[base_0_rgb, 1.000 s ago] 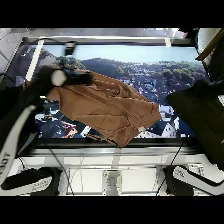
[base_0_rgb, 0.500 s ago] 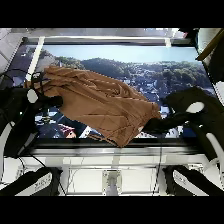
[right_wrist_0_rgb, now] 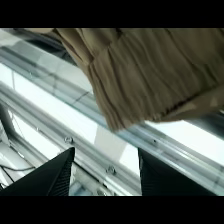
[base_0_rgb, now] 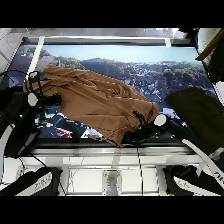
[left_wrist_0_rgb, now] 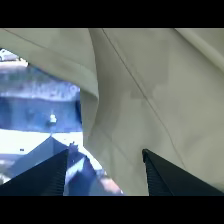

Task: Fold the clothes and pants, and hang the long-sleeved shirts on hangers.

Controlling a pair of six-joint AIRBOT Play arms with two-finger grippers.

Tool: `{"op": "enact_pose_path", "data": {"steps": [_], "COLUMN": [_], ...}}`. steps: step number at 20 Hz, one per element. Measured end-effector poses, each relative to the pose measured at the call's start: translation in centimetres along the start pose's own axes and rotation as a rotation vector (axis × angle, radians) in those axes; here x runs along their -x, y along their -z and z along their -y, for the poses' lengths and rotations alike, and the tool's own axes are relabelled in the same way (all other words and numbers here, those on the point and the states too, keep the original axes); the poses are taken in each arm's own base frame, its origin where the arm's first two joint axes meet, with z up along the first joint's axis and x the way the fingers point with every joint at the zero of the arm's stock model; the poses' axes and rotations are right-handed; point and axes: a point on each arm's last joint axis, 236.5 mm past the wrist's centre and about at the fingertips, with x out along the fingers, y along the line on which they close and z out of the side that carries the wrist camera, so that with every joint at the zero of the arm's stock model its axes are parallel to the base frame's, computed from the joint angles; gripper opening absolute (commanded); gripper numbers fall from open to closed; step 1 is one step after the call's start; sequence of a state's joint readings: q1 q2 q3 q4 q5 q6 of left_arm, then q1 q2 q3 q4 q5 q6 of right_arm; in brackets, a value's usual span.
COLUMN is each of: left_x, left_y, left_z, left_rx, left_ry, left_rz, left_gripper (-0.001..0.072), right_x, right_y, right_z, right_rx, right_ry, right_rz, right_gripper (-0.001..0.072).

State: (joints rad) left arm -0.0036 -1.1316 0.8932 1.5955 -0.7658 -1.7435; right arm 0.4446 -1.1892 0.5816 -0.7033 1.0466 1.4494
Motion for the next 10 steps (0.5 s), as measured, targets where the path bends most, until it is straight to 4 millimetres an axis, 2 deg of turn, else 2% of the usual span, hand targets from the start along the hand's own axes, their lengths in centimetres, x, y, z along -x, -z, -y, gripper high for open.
{"op": "enact_pose_path", "data": {"steps": [7,8,9,10], "left_x": [0.0,0.0,0.0,0.0], "left_y": [-0.7,-0.8,-0.8,-0.9], "left_z": [0.1,0.1,0.1,0.1], "left_rx": [-0.006,-0.006,-0.006,-0.006], "left_ry": [0.004,0.005,0.005,0.005], "left_rz": [0.029,0.033,0.034,0.038], "left_gripper": [0.0531,0.0531,0.0531,0.0531], "right_x": [-2.0,-2.2,-2.2,-2.3], "right_y": [-2.0,-2.2,-2.4,-2.6], "right_z": [-0.2,-0.1,-0.1,-0.1], "right_rx": [-0.076,-0.084,-0.090,-0.095], "right_ry": [-0.016,-0.016,-0.018,-0.019], "right_rz": [0.063,0.067,0.074,0.083], "right_gripper": [0.0445,0.0329,0.0113,0.0026]}}
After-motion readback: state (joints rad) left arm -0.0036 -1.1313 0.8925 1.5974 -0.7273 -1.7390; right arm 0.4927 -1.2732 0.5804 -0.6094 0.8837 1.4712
